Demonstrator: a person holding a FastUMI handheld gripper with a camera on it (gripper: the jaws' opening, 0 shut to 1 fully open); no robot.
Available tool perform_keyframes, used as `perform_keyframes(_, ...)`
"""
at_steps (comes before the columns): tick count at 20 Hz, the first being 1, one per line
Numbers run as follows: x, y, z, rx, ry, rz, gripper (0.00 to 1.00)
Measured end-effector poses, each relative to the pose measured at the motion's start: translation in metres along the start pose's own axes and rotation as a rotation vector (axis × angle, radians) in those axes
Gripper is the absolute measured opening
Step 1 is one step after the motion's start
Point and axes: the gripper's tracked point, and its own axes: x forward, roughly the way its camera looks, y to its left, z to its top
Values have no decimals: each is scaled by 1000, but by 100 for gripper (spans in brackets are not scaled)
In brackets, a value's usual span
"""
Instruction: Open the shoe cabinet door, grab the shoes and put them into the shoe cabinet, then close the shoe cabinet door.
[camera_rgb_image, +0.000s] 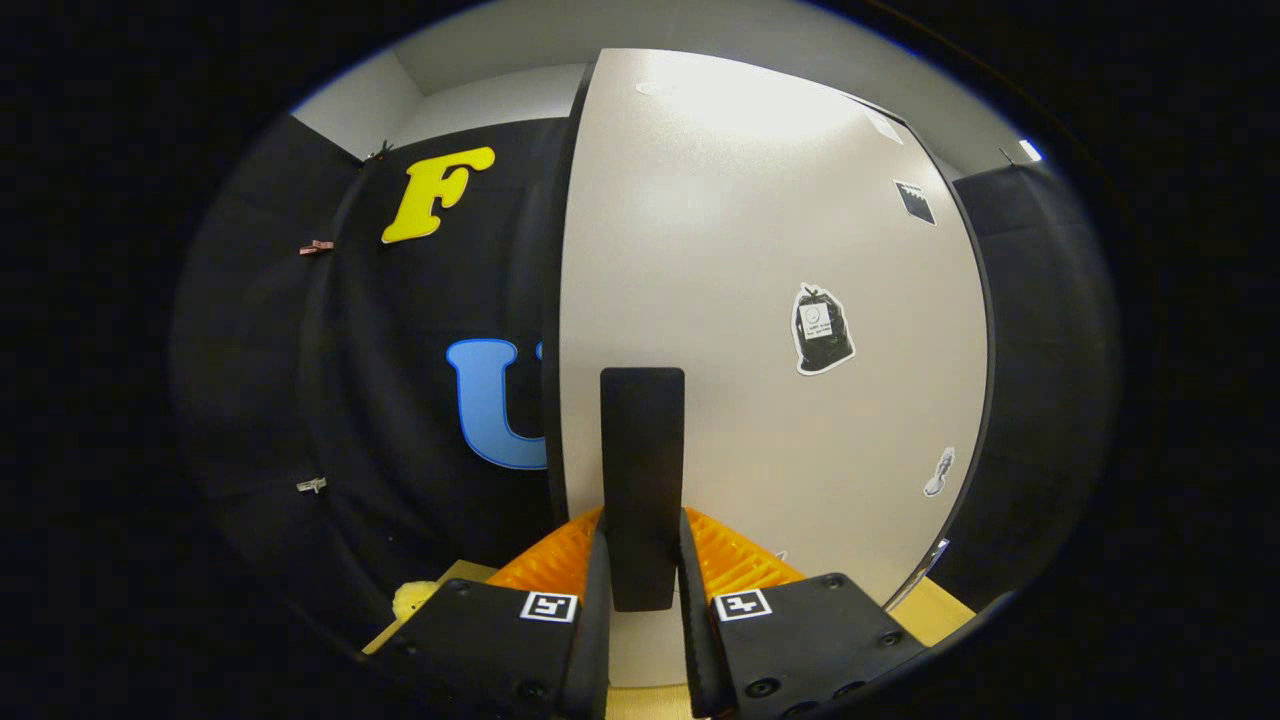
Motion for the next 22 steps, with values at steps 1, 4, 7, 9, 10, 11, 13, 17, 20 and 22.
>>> perform_keyframes(1,-7,-1,1,-5,-3,3,35)
perform_keyframes(4,-20,-7,1,27,10,34,24)
perform_keyframes(7,-36,-12,3,2,19,44,24)
perform_keyframes(9,-48,-16,1,6,22,60,24)
perform_keyframes(10,-54,-19,2,10,22,69,24)
perform_keyframes(11,-61,-22,2,7,27,78,24)
perform_keyframes(13,-70,-27,3,4,33,105,24)
perform_keyframes(17,-95,-41,3,11,37,159,24)
perform_keyframes(20,-120,-64,3,12,40,184,24)
perform_keyframes(22,-134,-79,5,15,40,189,24)
